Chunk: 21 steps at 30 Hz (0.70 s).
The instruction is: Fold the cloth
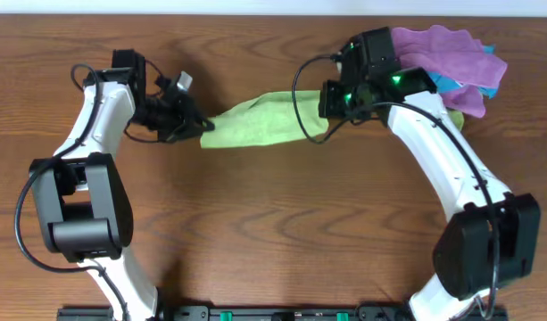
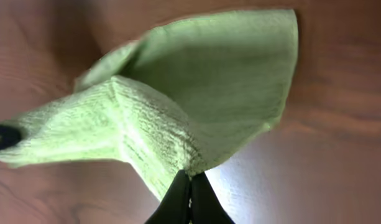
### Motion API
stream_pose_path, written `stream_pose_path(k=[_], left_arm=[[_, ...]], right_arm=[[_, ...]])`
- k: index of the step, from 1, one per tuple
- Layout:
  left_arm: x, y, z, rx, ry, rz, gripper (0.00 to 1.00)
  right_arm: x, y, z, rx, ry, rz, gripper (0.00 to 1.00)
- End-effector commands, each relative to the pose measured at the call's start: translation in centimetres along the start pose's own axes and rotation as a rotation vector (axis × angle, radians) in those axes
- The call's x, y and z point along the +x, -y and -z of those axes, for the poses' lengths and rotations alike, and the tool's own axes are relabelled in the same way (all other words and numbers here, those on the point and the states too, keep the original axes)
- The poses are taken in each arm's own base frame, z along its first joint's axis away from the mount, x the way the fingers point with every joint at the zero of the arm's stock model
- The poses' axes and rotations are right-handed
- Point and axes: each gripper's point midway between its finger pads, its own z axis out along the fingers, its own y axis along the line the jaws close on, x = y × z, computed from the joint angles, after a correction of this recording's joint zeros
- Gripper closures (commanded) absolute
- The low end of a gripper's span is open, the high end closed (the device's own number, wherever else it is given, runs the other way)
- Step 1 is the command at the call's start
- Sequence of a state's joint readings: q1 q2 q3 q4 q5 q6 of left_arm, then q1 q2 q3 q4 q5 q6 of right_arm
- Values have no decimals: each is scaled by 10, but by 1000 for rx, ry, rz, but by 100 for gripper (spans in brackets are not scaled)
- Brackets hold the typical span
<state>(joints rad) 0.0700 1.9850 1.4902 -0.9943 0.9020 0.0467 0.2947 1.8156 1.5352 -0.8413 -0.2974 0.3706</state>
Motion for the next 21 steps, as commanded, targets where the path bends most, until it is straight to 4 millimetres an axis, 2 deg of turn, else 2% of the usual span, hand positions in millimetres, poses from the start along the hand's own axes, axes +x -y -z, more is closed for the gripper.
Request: stream_pose_path(k=[1,4,7,9,12,16,21], left_arm=[[15,-3,2,-21,-41,-124,94],[36,-12,-5,-14,-103,-110,94],[59,-29,-16,-31,-161,-57,93],[76,-42,-24,-52,-201,-21,86],[90,-52,-29,-50,-228,6,79],[90,-57,-25,-46,-217,29,78],[84,-66,-14,-42,-178,59,76]], right_arm=[[15,4,-5,30,-51,25,98],[37,13,-14,54,-118,8,98],[58,22,-24,68,-175,-5,99],[74,26,-30,77,-216,-9,99],[94,29,-39,89,-262,-5,99],[106,28,-44,95,-285,1,98],[105,27,-46,92,-278,-1,99]])
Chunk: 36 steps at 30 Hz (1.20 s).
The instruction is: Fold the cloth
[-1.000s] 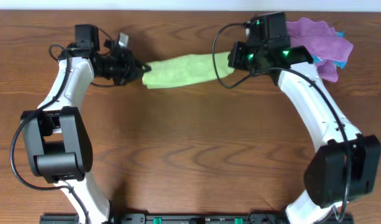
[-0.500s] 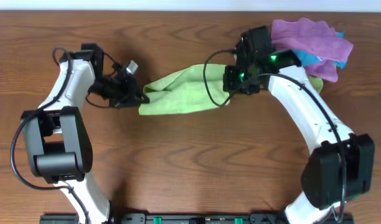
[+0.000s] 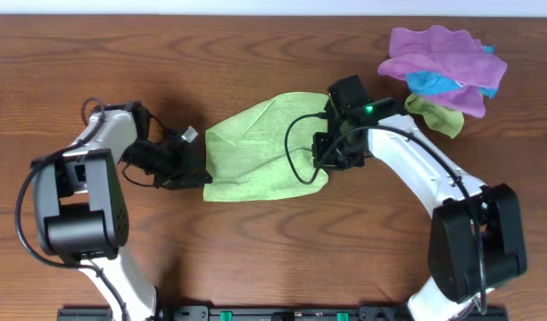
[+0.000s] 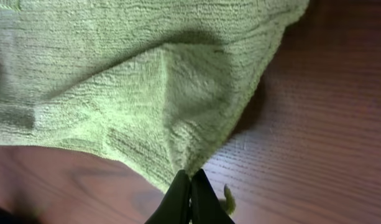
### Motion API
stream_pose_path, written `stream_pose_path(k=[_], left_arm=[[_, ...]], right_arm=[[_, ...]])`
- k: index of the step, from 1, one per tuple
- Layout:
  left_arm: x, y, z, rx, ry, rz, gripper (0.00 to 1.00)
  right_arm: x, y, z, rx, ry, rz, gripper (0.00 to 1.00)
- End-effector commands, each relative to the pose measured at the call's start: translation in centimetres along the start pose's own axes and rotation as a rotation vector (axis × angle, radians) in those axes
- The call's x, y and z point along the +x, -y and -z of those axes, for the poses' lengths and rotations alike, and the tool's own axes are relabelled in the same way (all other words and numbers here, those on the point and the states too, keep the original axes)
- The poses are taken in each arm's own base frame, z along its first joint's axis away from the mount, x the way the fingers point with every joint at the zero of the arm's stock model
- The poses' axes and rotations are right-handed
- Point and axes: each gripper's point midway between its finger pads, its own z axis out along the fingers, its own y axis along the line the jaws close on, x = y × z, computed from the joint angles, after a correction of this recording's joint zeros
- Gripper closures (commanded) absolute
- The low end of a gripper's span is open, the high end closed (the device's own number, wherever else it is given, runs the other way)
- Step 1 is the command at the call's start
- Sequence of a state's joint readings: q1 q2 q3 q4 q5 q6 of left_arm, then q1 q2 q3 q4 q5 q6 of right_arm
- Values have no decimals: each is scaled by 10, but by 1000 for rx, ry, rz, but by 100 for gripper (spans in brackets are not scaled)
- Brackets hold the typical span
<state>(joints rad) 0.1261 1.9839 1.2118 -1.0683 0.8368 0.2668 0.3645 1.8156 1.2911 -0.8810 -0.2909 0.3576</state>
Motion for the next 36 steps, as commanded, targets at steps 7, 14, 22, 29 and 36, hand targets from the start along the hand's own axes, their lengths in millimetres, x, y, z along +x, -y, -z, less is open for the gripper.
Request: stream_pose_path(k=[7,14,22,29,36], left_arm=[[-7,-17,23,5,78,25,68],[-32,-14,26,30,171,28,58],[-83,2,31,88,336,76,52],[-103,19,24,111,381,100,52],[-114,24,15,62,409,102,54]], right_arm=[[-1,-2,-1,-1,10,8,98],[-3,-3,-1,-5,18,10,98],[-3,-5,-1,-13,17,10,99],[-3,-6,-1,-14,17,12,99],[-3,-6,-1,-14,19,9,98]])
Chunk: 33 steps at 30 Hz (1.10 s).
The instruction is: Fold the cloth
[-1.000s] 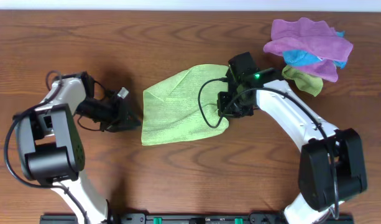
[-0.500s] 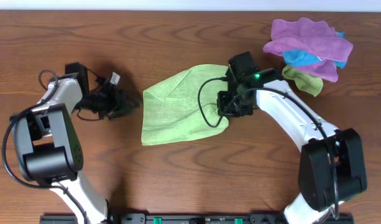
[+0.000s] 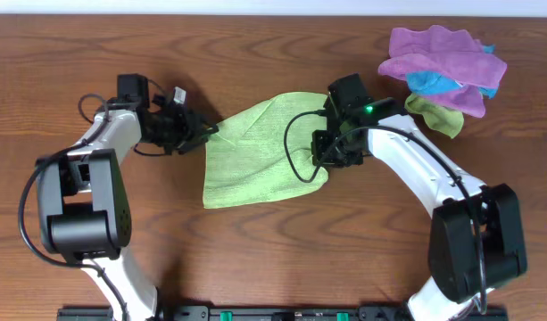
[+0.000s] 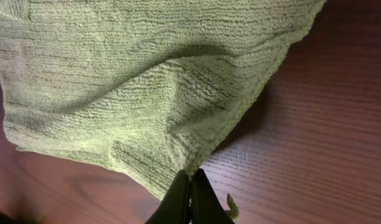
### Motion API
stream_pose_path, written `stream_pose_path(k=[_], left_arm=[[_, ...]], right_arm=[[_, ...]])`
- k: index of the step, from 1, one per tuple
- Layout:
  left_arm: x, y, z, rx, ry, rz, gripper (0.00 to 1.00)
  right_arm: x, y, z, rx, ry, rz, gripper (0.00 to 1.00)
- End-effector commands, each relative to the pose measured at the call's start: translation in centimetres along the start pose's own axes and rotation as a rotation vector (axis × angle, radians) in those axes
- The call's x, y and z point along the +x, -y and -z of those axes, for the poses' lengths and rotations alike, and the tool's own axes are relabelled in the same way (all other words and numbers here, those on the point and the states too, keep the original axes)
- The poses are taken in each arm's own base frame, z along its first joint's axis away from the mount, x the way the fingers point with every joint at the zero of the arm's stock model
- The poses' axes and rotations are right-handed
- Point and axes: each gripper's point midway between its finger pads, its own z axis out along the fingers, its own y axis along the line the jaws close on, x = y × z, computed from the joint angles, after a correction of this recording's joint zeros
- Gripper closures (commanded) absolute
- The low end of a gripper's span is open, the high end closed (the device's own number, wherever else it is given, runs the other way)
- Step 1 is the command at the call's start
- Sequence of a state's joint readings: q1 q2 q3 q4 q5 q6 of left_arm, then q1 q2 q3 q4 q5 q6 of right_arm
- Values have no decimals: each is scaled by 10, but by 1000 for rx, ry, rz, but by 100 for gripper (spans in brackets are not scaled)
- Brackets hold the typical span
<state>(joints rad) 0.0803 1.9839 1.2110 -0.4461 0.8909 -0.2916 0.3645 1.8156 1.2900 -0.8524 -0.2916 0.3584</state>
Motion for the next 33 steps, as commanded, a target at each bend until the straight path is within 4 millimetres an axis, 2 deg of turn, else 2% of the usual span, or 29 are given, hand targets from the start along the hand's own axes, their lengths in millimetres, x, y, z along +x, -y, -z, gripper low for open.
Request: stream_pose_path(k=[1,11,17,33], left_arm=[[-5,0,3,-29,30,37,55],[-12,-9,-4,-41,75,95,55],[-6,-15,-16,-31,78,144,56],[-10,-7,-32,-57,114,122,56]], right_arm=[[3,-4,-1,-5,-5,2,99],[2,-4,-1,-5,-3,2,99],[2,-4,-1,-7,-1,3,99],[3,-8,-1,-29,-7,0,98]])
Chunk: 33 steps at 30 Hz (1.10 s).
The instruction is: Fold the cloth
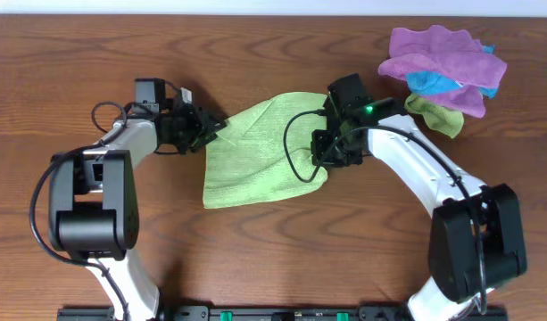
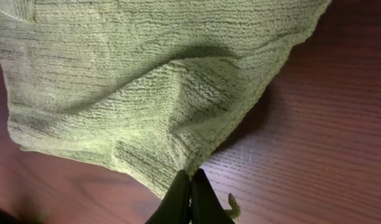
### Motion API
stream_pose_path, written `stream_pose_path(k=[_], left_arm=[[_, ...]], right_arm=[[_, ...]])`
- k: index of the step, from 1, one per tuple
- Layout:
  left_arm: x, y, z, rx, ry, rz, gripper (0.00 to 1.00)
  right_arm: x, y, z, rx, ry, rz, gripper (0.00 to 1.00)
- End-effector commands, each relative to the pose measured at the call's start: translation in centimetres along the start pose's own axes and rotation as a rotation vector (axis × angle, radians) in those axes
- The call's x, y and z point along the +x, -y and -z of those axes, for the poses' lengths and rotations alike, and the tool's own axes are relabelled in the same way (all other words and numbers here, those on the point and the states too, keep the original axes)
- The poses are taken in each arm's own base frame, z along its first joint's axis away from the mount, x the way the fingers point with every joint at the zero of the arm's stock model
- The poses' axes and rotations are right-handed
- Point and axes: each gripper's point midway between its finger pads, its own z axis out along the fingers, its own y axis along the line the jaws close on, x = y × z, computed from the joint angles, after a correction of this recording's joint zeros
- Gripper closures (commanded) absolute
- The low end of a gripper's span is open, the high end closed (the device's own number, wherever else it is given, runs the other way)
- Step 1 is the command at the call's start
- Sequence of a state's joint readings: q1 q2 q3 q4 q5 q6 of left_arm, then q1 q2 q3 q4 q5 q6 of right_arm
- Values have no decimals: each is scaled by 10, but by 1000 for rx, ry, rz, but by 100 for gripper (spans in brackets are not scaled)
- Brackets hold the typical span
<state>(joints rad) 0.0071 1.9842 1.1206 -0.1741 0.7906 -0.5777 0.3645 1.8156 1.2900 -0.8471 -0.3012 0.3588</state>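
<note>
The green cloth (image 1: pixel 260 156) lies spread on the wooden table (image 1: pixel 273 250), with a raised wrinkle near its right corner (image 2: pixel 178 93). My right gripper (image 1: pixel 327 163) (image 2: pixel 190 175) is shut on that right corner, low over the wood. My left gripper (image 1: pixel 211 129) is at the cloth's upper left edge; its fingers look spread and hold nothing. The cloth's lower left corner (image 1: pixel 209 201) lies free on the table.
A pile of purple, blue and green cloths (image 1: pixel 443 62) sits at the back right of the table. A small green thread (image 2: pixel 230 202) lies on the wood beside my right fingers.
My left gripper has shifted a little to the right, closer to the cloth's upper left edge. The cloth and my right gripper have not moved.
The cloth first hung stretched between both grippers near the back of the table. Then it lay spread nearer the middle, each gripper on a corner. After that my left gripper had let go of the lower left corner and now stands by the upper left edge.
</note>
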Motion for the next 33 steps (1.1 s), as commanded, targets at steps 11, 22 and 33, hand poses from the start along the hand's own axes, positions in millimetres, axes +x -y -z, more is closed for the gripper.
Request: stream_pose_path(k=[11,22,33], left_arm=[[-10,-1,-4,-12,49,-3,82],[-39,21,1,70,158,26,94],[-60,9,6,12,273,126,86]], right_arm=[[4,-7,-1,-21,-10,-1,99],[7,-6,-1,-19,-25,-6,98],[11,-5,-1,-14,-39,-10,98]])
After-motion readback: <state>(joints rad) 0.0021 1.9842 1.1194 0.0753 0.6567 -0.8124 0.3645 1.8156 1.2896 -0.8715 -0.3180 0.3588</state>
